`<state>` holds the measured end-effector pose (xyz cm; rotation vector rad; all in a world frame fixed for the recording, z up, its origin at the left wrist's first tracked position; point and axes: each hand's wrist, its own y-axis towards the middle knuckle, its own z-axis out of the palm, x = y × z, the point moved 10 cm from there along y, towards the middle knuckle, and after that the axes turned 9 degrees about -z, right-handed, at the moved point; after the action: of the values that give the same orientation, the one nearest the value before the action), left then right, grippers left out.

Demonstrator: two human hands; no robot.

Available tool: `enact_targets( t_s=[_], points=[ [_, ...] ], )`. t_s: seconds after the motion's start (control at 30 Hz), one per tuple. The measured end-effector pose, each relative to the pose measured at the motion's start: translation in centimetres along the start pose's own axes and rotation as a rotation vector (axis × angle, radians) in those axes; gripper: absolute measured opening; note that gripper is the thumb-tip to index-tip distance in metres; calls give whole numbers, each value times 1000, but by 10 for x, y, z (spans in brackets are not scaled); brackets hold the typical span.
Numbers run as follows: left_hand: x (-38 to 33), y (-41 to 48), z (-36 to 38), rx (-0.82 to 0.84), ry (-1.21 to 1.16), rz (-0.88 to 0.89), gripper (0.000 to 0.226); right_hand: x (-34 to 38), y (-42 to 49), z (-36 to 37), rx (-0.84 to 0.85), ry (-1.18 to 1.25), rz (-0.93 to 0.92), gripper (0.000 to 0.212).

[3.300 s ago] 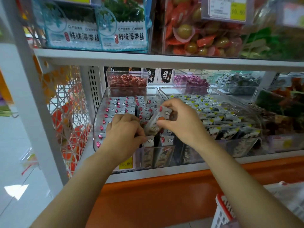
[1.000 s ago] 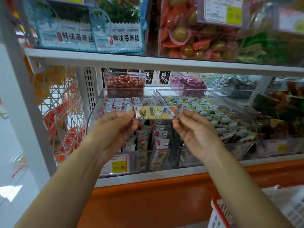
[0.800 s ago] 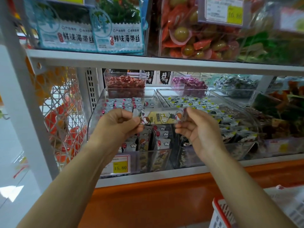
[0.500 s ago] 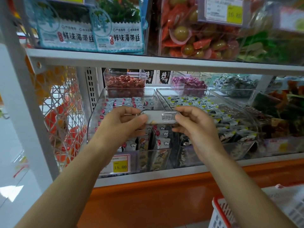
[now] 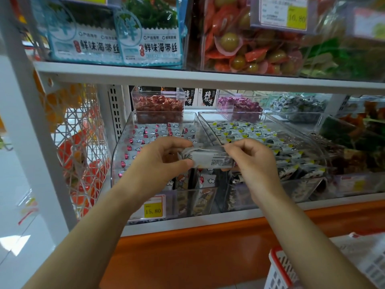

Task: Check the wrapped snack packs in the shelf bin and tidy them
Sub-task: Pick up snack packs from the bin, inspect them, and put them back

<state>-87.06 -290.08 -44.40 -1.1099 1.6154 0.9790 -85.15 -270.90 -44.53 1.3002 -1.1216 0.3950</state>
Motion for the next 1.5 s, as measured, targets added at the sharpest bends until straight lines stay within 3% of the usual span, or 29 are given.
enact_targets(
  t_s=[0.17,0.27,0.4,0.8,1.03,1.17,1.27,1.33,1.4,1.5],
  points=[
    [4,1,3,-13,-58,-62,12,22,-3,4,37,-161,-174,21],
    [5,3,-3,-62,-48,-81,13,27,-4,8,70,-185,-210,18],
    [12,4,-7,-26,-91,-144,21,28,-5,12,109,-165,-202,16],
    [5,3,-19,-143,92,-40,19,18,-5,17,130,-111,-124,18],
    [0,3,-14,-128,141,4,20,3,-5,20,244,145,104,22],
    [-4,0,0,-13,123,15,10,-1,-1,8,133,134,75,23],
    [-7,1,-7,-84,152,54,13,1,-1,12,145,291,70,9],
    [-7,3,-17,-159,64,56,9,5,-2,21,220,414,65,29],
    [-6,4,-21,-187,-18,60,7,11,-1,23,245,326,2,35],
    [-9,8,-18,-225,82,133,14,13,2,9,100,204,-50,25]
  ],
)
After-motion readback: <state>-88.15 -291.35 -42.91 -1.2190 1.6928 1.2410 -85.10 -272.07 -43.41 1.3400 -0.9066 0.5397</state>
